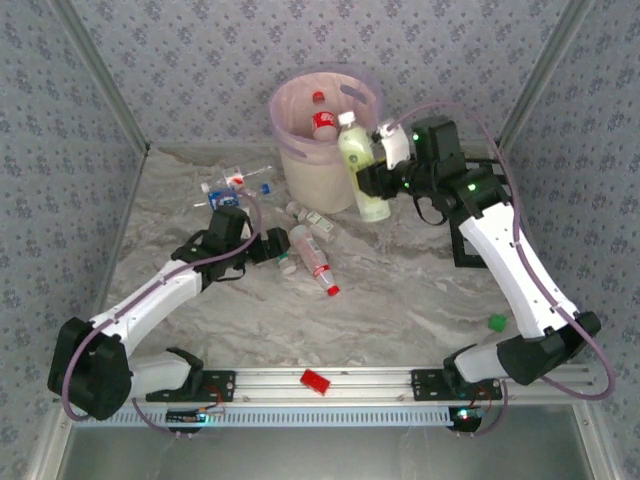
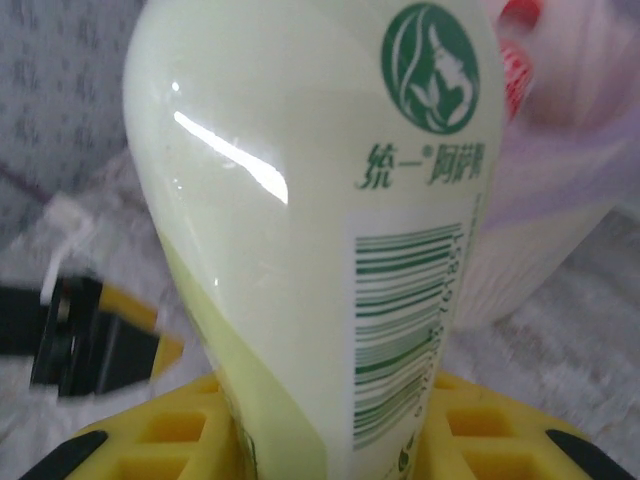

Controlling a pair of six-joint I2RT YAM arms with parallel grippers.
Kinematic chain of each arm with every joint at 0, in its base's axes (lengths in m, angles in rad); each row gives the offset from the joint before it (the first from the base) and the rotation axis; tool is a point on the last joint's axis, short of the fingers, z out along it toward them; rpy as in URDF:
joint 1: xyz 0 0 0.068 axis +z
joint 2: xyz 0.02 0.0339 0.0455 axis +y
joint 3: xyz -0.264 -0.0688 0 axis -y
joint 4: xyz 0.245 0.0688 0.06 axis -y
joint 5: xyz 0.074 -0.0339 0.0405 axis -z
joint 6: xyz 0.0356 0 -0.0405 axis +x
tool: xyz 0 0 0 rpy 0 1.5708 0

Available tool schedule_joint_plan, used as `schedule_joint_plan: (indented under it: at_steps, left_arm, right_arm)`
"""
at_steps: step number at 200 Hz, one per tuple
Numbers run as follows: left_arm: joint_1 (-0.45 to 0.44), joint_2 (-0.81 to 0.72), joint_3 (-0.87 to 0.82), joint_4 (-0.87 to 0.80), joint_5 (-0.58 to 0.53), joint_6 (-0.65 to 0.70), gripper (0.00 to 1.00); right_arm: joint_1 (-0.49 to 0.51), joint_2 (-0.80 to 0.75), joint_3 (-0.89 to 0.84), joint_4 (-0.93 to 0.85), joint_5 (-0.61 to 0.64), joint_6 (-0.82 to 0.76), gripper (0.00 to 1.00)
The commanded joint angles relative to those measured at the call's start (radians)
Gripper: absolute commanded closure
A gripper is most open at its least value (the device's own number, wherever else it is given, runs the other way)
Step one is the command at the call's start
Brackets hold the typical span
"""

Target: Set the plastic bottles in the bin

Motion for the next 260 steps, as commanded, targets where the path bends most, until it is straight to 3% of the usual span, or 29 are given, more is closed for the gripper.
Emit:
schedule_joint_plan:
  at_steps: [1, 39, 78, 145, 210, 237, 260]
  left_arm:
    - [-0.039, 0.019, -0.014, 0.080, -0.007, -0.061, 0.01]
    - [-0.089, 0.045, -0.030, 0.097, -0.015, -0.086, 0.01]
    - [-0.119, 0.057, -0.032, 0.110, -0.031, -0.103, 0.01]
    - [-0.129, 0.034, -0.037, 0.086, -0.054, -0.097, 0.01]
    - [-0.130, 0.002, -0.056, 0.058, -0.088, -0.092, 0.01]
    - [-0.129, 0.020, -0.054, 0.060, -0.081, -0.089, 0.01]
    - [-0.129, 0.029, -0.044, 0.053, -0.080, -0.083, 0.01]
  right_arm:
    - [-0.034, 0.036, 0.062, 0.195, 0.011, 0.021, 0.80]
    - [-0.072, 0.157, 0.186, 0.373, 0.024, 0.057, 0.80]
    - [-0.081, 0.346, 0.371, 0.446, 0.046, 0.052, 0.79]
    - [-0.037, 0.754, 0.861, 0.196, 0.177, 0.004, 0.79]
    - [0.005, 0.917, 0.977, 0.015, 0.225, -0.025, 0.78]
    - [0.024, 0.946, 0.977, -0.037, 0.264, -0.040, 0.71]
    - [0.025, 0.964, 0.977, -0.066, 0.274, -0.042, 0.47]
